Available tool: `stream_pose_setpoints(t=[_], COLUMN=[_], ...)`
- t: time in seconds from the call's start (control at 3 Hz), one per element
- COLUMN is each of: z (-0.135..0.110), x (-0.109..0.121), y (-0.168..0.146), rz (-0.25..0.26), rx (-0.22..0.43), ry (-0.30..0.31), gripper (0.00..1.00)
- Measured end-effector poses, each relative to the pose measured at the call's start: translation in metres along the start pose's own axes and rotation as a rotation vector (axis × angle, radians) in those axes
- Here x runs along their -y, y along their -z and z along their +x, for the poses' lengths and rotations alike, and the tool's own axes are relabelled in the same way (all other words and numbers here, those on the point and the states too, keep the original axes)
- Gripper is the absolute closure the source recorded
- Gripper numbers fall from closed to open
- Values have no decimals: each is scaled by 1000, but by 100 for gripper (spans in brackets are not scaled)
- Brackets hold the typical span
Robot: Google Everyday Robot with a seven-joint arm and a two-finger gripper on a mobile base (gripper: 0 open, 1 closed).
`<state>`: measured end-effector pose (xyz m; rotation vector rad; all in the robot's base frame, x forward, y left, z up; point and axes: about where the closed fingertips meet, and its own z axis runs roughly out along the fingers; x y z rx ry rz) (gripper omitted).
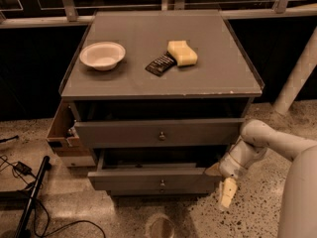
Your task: Open middle drawer
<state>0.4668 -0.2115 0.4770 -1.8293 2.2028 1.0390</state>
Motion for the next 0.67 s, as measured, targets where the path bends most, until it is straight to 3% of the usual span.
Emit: stream_pose_setpoints(t=[0.33, 0.67], z=[4, 4], x=[-24, -24], y=[-1, -1], rz=[-72, -72], rx=[8, 8], ry=[-17, -17], gripper=[0, 0])
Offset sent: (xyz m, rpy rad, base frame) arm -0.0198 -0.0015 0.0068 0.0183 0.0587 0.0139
